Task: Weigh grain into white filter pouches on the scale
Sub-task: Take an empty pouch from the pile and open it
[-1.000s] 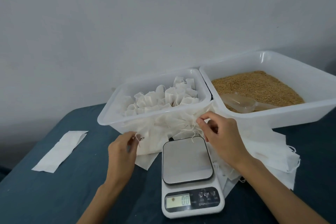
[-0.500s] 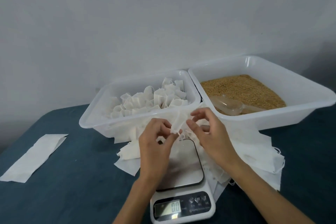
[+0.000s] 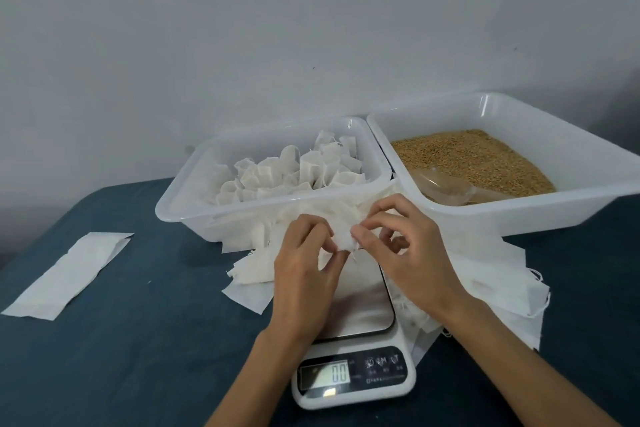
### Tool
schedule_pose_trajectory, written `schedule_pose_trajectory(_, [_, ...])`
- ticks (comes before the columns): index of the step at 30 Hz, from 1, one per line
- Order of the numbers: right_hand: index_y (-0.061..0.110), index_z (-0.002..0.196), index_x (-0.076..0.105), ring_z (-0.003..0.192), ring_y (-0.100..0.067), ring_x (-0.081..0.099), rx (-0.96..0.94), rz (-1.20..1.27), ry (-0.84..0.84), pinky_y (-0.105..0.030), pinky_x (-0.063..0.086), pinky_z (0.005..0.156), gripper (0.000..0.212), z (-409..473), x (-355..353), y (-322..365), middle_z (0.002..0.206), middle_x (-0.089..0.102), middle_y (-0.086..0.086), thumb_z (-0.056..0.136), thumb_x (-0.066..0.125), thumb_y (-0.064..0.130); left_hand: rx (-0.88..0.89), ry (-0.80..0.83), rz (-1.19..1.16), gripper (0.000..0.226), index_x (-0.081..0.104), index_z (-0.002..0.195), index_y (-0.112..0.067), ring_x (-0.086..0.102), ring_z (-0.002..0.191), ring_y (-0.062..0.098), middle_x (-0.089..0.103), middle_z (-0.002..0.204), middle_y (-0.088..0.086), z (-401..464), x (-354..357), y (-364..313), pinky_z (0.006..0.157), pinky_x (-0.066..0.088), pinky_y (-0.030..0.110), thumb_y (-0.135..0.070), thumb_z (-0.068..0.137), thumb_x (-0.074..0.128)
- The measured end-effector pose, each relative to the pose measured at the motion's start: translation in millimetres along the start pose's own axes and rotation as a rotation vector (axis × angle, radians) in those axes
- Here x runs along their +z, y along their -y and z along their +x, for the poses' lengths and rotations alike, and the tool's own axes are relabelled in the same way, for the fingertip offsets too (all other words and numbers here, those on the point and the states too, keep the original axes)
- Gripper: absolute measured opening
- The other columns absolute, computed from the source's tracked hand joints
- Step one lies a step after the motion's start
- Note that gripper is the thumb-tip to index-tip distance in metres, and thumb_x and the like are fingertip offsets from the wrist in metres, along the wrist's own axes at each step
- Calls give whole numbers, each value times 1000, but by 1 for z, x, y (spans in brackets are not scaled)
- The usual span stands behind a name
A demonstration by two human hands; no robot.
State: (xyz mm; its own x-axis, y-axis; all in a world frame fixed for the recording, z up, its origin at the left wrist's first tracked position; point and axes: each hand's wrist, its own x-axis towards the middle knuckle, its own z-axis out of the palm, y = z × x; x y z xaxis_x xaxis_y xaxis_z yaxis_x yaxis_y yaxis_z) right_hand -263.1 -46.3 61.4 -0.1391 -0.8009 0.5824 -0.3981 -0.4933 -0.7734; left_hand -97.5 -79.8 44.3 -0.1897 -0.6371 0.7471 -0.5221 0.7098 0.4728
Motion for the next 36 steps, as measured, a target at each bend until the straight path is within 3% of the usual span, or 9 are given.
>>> schedule_pose_trajectory(4, [27, 81, 61, 62, -21, 56, -18, -53, -35, -24, 46, 55, 20, 1, -1, 2, 93, 59, 10, 90, 75, 38, 17, -15, 33, 31, 53, 76, -12, 53, 88, 18, 54, 95, -7, -1, 2, 1, 75, 40, 22, -2, 75, 82])
schedule_pose_trajectory(8, [28, 86, 69, 59, -22, 55, -44, -23, -14, -30, 48, 55, 12, -1, 0, 1, 97, 59, 10, 90, 73, 38, 24, -27, 46, 31, 54, 76, -11, 53, 87, 18, 54, 96, -8, -2, 3, 3, 74, 40, 23, -1, 75, 83])
schedule_pose_trajectory(14, [30, 83, 72, 58, -21, 53, -18, -59, 51, -18, 43, 56, 18, -3, 4, -3, 97, 59, 10, 87, 75, 48, 109, -52, 91, 24, 56, 77, -9, 52, 85, 19, 57, 94, -1, -1, 6, 2, 71, 46, 35, -7, 84, 78])
schedule_pose_trajectory(20, [28, 85, 69, 53, -10, 50, 97, 86, 4, -21, 42, 53, 10, 1, 0, -4, 80, 65, 8, 94, 70, 33, 133, 24, 92, 28, 57, 81, -12, 53, 90, 20, 58, 102, -1, -1, 7, -2, 79, 44, 38, -14, 87, 85])
schedule_pose_trajectory(24, [21, 87, 66, 44, -22, 51, 166, 268, -2, -28, 43, 45, 13, 3, -5, -2, 75, 67, 2, 98, 66, 29, 124, 7, 82, 25, 59, 78, -9, 53, 91, 19, 61, 103, 2, -1, 5, -4, 80, 45, 39, -14, 89, 81])
schedule_pose_trajectory(28, [18, 88, 63, 38, -22, 51, 218, 345, -42, -27, 41, 42, 14, 4, -7, -1, 59, 57, 3, 100, 63, 26, -92, 5, -136, 19, 68, 93, -19, 53, 122, 10, 54, 127, -2, 2, 0, -9, 97, 40, 17, -36, 94, 77])
schedule_pose_trajectory(30, [21, 87, 65, 37, -19, 51, 244, 382, -50, -24, 42, 42, 14, 6, -9, -1, 59, 59, 8, 100, 62, 26, -252, -1, -268, 16, 71, 96, -27, 50, 132, 8, 50, 138, -8, 5, -3, -11, 98, 40, 11, -43, 95, 70])
schedule_pose_trajectory(32, [21, 88, 68, 38, -19, 52, 248, 420, -25, -25, 43, 42, 14, 7, -11, 0, 69, 68, 4, 99, 62, 28, -393, 36, -427, 12, 75, 90, -28, 56, 128, 4, 58, 136, -11, 9, -7, -11, 95, 46, 15, -37, 98, 72])
schedule_pose_trajectory(36, [18, 91, 74, 45, -25, 60, 228, 409, 120, -27, 44, 43, 17, 5, -6, -1, 82, 70, -1, 97, 65, 32, -483, 110, -593, 14, 79, 89, -25, 68, 92, 4, 76, 93, -9, 13, -11, -10, 85, 48, 14, -13, 96, 75])
